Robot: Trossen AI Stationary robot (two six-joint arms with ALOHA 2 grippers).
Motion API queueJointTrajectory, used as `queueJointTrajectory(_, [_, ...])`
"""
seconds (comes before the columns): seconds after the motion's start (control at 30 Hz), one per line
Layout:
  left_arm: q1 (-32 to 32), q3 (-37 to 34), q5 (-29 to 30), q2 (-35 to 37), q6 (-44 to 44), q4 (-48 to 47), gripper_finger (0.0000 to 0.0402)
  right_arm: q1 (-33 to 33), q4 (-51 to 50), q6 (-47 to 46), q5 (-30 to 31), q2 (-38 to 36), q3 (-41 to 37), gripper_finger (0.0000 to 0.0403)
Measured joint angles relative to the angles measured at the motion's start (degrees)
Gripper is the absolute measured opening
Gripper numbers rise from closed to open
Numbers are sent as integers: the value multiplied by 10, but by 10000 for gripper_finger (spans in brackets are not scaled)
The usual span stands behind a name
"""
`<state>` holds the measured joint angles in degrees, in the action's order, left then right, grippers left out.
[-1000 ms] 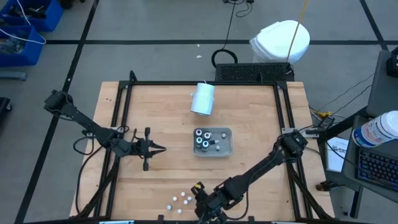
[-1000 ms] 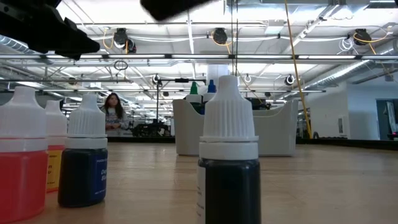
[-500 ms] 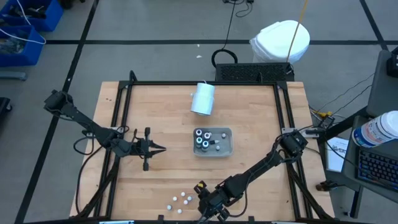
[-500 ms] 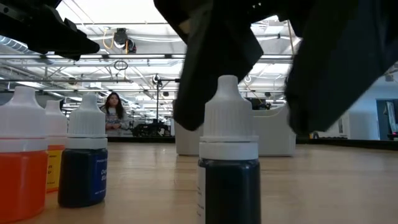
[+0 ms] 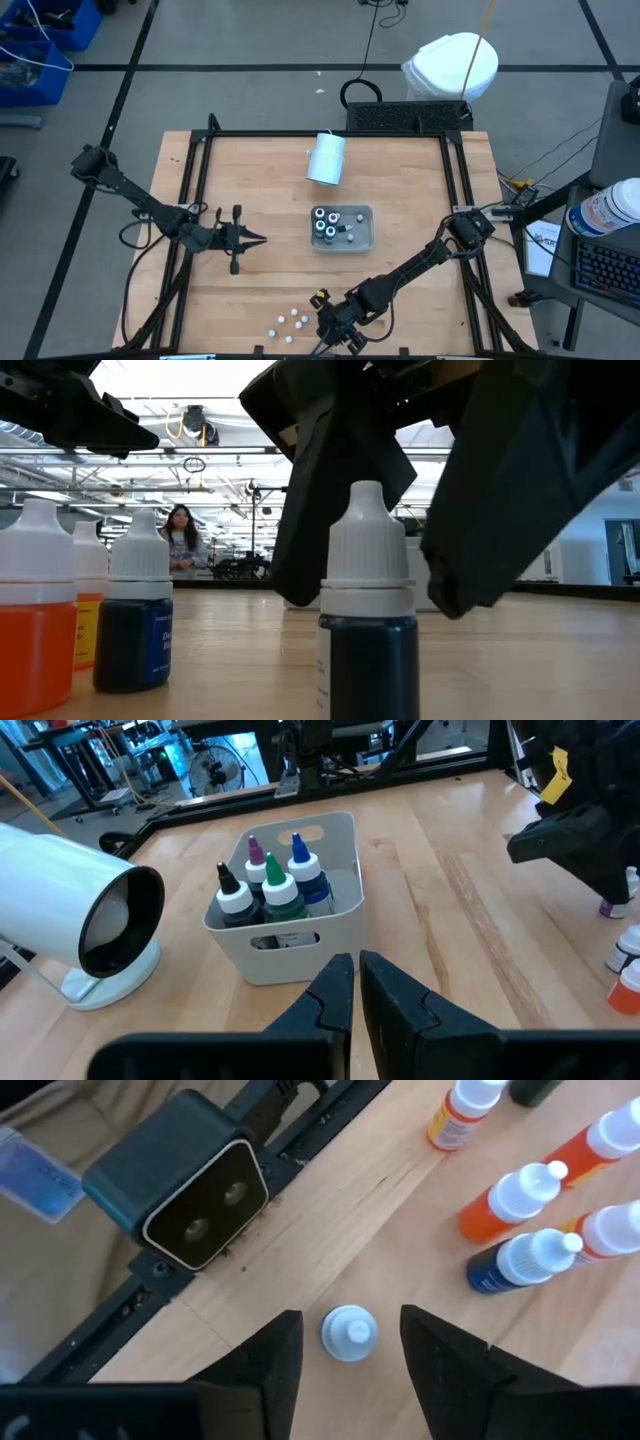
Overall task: Pick & Place food coloring
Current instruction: Put the small black food coloring bottle into the gray bin
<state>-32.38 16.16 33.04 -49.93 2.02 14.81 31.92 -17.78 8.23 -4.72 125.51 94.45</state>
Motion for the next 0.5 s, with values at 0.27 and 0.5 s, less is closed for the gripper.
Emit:
queueJointTrajectory(0.27, [0, 0, 0, 0, 0, 0, 31, -1, 0, 0, -16, 0, 0, 135])
queueJointTrajectory(0.5, [0, 0, 0, 0, 0, 0, 31, -1, 9, 1, -16, 0, 0, 113])
